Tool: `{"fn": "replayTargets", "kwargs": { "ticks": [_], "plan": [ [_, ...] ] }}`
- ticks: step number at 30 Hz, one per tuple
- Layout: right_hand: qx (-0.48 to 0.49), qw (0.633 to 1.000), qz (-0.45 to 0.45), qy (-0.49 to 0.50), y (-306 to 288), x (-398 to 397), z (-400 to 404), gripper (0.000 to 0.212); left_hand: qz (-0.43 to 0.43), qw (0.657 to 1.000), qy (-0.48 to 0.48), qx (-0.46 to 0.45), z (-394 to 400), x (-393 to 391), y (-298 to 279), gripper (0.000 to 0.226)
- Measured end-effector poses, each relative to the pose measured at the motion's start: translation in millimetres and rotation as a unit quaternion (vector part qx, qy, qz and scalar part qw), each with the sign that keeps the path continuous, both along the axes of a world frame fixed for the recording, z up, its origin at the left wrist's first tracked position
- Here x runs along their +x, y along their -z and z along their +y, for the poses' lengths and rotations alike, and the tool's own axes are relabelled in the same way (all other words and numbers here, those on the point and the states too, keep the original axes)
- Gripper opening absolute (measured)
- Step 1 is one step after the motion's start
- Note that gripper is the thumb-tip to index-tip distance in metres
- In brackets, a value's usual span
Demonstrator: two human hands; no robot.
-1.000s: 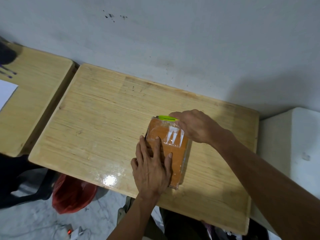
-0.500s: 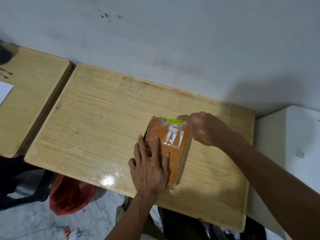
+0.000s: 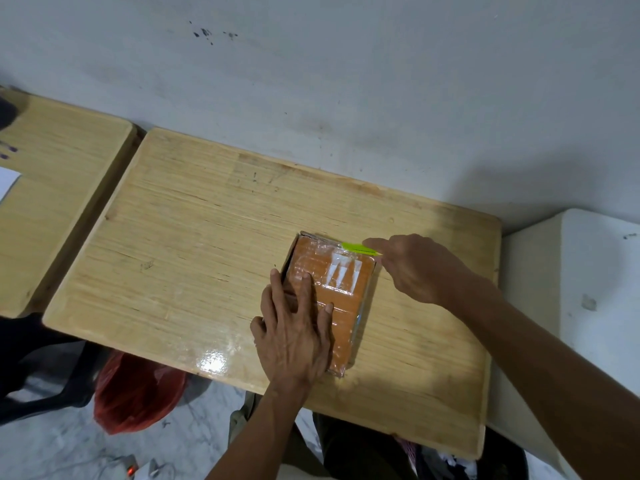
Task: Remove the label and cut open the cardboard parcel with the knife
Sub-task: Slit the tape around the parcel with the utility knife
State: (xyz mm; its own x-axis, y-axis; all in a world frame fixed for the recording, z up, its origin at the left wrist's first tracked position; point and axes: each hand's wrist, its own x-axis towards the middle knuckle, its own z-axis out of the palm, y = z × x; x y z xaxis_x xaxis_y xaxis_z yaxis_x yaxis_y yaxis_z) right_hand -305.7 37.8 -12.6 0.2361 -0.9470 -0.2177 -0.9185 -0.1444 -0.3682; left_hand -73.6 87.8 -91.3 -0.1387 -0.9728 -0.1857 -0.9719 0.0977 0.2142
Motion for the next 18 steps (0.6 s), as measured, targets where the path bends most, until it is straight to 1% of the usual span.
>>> {"fn": "replayTargets", "kwargs": {
  "ticks": [6,12,15,18],
  "plan": [
    [0.016,0.999,0.047,0.007,0.5,-10.1,8.0,0.04,-0.004,1.0,0.001,0.002,-0.5,-0.6,-1.1,0.062],
    [0.013,0.998,0.052,0.019,-6.8,-13.8,17.6,0.04,-0.004,1.0,0.002,0.003,0.0,-0.6,-1.8,0.062],
    [0.023,0.999,0.033,0.034,-6.1,-14.3,15.2,0.042,-0.008,1.0,0.004,0.005,-0.7,-0.6,-2.4,0.062],
    [0.017,0.999,-0.026,0.037,-3.1,-7.3,7.7,0.04,-0.012,1.0,0.008,0.003,-0.5,-0.6,-2.0,0.062]
  ]
}}
